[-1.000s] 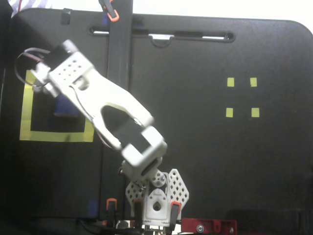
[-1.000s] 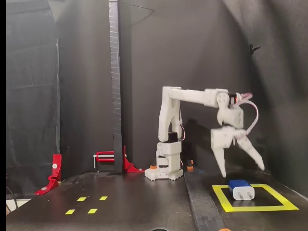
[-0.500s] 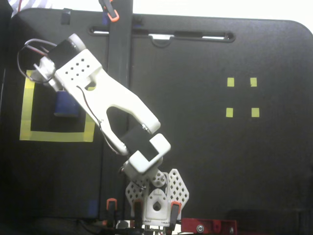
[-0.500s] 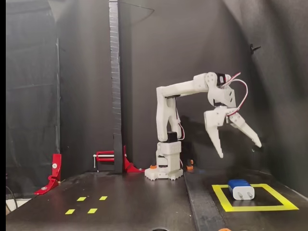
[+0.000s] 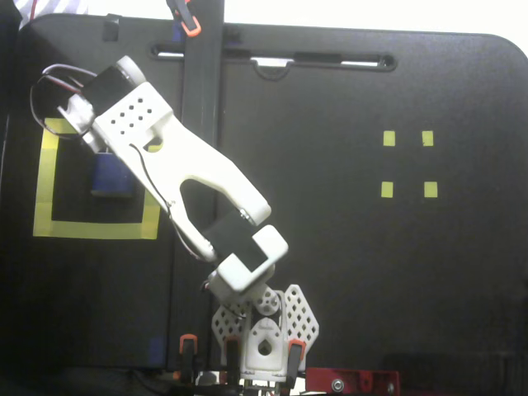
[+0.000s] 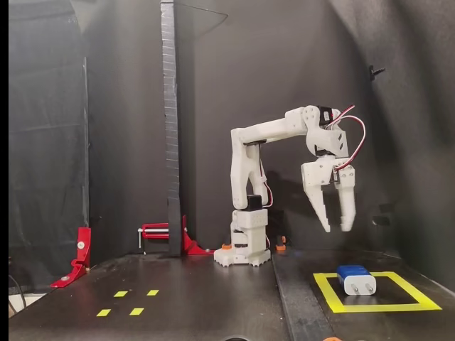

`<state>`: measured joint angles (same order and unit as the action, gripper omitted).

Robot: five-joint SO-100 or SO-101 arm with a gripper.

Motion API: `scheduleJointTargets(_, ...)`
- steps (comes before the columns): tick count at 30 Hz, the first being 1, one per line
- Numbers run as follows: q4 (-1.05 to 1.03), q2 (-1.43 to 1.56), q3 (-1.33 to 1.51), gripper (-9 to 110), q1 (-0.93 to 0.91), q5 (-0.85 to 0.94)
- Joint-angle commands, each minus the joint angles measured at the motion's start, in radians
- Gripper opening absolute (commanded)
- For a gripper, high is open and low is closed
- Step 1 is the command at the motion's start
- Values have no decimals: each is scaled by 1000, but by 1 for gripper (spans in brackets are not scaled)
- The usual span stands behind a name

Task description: Grasp the block and place it in the designated area.

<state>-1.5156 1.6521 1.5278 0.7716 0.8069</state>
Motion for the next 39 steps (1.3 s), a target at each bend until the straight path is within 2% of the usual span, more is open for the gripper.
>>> scheduleJointTargets(1, 5, 44, -37, 0, -5, -6)
scheduleJointTargets(6, 6, 44, -37, 0, -6, -52)
scheduleJointTargets(11, 9, 43, -37, 0, -2, -249)
scheduleJointTargets(21, 14, 31, -35, 0, -38, -836)
scheduleJointTargets(23, 11, 25, -35, 0, -51, -907)
scheduleJointTargets(31, 23, 17, -35, 0, -161, -934)
scheduleJointTargets(39, 57, -43, -38, 0, -446, -922)
